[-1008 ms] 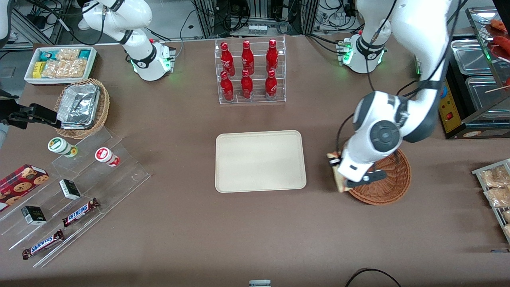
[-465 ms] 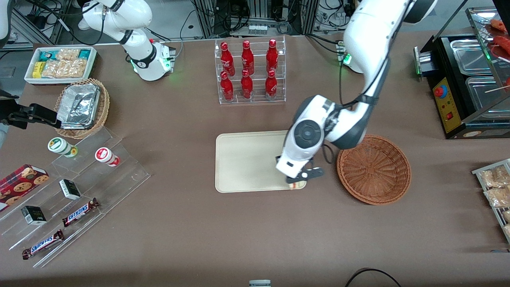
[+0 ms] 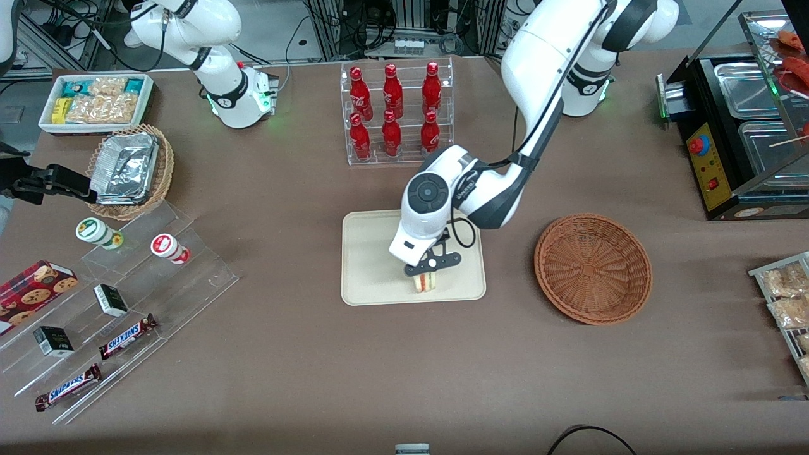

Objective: Place sandwich from basket to tray
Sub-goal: 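Lower the sandwich onto the tray and open the left gripper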

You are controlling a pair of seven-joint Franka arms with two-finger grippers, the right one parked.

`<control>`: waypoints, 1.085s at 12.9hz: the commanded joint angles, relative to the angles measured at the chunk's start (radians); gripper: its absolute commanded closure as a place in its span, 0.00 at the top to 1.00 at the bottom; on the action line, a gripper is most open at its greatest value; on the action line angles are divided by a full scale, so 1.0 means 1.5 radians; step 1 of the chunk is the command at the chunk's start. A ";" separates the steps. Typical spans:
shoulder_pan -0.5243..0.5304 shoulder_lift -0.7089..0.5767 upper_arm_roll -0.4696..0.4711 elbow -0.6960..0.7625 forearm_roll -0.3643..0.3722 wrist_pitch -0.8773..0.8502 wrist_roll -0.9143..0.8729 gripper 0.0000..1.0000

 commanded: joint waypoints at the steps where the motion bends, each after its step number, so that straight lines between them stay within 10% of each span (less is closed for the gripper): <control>1: -0.020 0.040 0.013 0.064 -0.002 -0.010 -0.029 0.00; 14: -0.044 0.131 0.016 0.183 -0.001 -0.120 -0.105 0.00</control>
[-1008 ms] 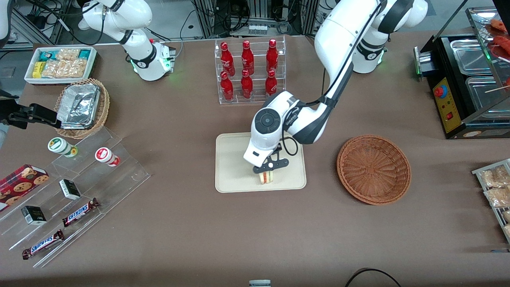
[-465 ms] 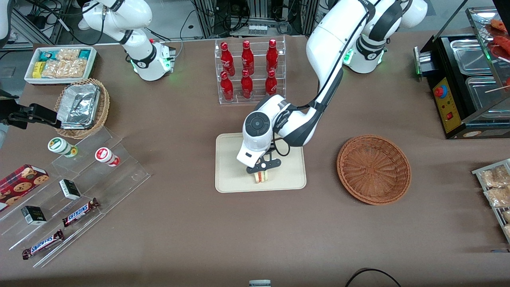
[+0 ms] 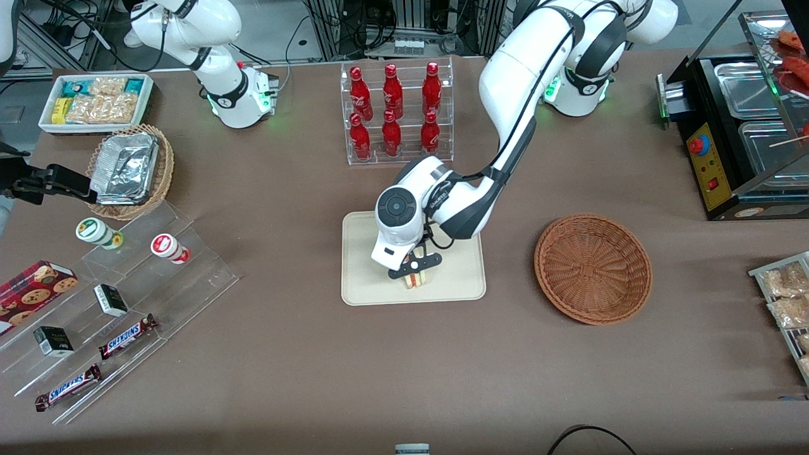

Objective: Place sandwich from basket to tray
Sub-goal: 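Lower the sandwich onto the tray and open the left gripper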

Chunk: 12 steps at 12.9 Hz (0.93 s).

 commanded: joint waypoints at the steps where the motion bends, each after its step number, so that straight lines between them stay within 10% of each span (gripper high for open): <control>1: -0.014 0.019 0.013 0.031 -0.001 -0.015 -0.026 0.02; 2: -0.014 0.018 0.013 0.031 -0.001 -0.015 -0.026 0.67; 3: -0.014 0.015 0.013 0.031 -0.001 -0.017 -0.027 1.00; 12: -0.003 -0.135 0.046 0.033 0.007 -0.121 0.012 1.00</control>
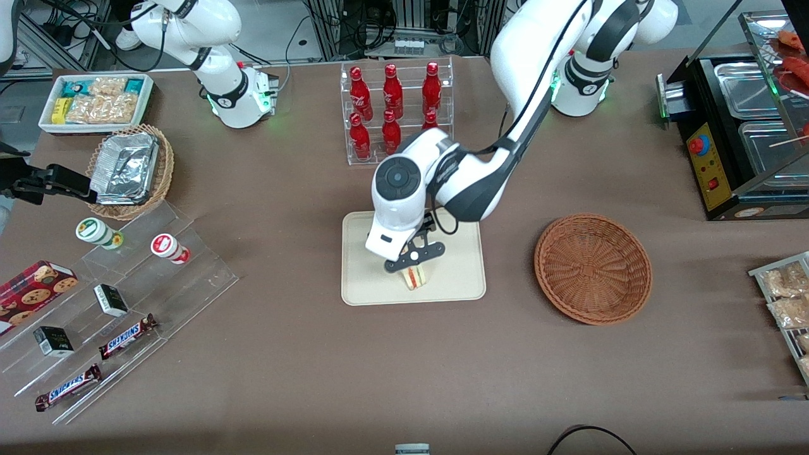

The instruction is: Place sandwich from basket to tray

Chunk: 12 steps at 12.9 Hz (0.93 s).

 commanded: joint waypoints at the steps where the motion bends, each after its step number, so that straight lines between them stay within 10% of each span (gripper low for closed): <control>1: -0.003 -0.058 0.029 -0.019 0.007 -0.062 0.021 1.00; 12: -0.002 -0.301 0.290 -0.274 -0.054 -0.098 0.495 1.00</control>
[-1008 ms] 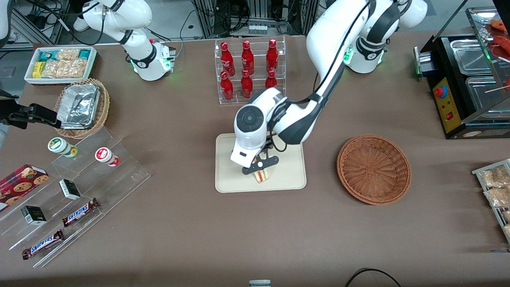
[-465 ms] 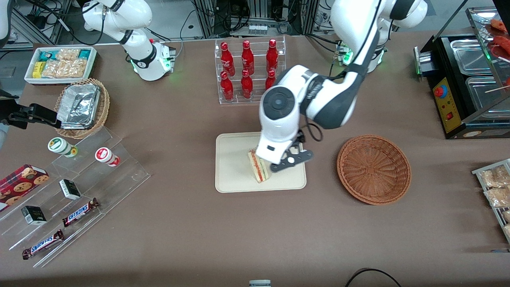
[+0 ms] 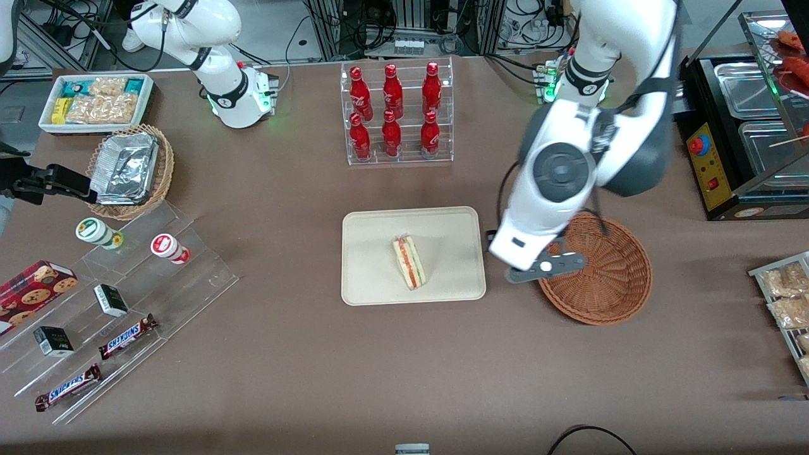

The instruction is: Place sandwich from basket to tray

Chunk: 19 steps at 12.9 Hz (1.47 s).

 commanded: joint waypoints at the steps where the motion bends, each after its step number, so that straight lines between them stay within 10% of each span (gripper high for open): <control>1: -0.011 -0.072 0.060 -0.055 -0.018 -0.038 0.173 1.00; 8: 0.015 -0.150 0.146 -0.049 -0.039 -0.140 0.405 1.00; 19: 0.478 -0.214 -0.287 -0.054 0.012 -0.171 0.402 1.00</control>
